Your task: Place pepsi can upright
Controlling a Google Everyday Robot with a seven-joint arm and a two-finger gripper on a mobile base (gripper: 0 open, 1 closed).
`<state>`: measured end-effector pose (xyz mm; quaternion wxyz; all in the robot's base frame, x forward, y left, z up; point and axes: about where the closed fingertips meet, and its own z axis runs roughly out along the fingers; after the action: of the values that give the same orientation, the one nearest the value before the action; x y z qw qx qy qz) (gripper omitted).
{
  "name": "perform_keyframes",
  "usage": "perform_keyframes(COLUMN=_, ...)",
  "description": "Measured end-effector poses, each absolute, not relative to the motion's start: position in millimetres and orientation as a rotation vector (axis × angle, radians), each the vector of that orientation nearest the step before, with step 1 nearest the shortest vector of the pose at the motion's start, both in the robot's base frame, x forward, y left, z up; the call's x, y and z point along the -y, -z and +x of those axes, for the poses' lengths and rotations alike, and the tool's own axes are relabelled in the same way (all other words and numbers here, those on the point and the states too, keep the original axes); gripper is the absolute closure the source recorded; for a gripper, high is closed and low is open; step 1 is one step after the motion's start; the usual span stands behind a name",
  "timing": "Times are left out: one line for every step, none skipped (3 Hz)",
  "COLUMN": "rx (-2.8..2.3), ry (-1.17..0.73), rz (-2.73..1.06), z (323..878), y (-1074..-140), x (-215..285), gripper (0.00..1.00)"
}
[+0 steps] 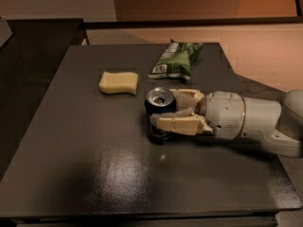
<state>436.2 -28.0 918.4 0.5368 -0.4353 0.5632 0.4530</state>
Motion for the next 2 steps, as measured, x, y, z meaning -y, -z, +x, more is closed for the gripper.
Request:
perform_keyframes(rx=-1.342, ry=-1.115, rz=-0.962, z=433.3, y=-907.8, x=31.2, gripper=0.59)
perform_keyframes(rx=-1.34, ry=-1.116, rz=-0.967, z=432.6, y=-909.1, x=29.0, gripper=0.35)
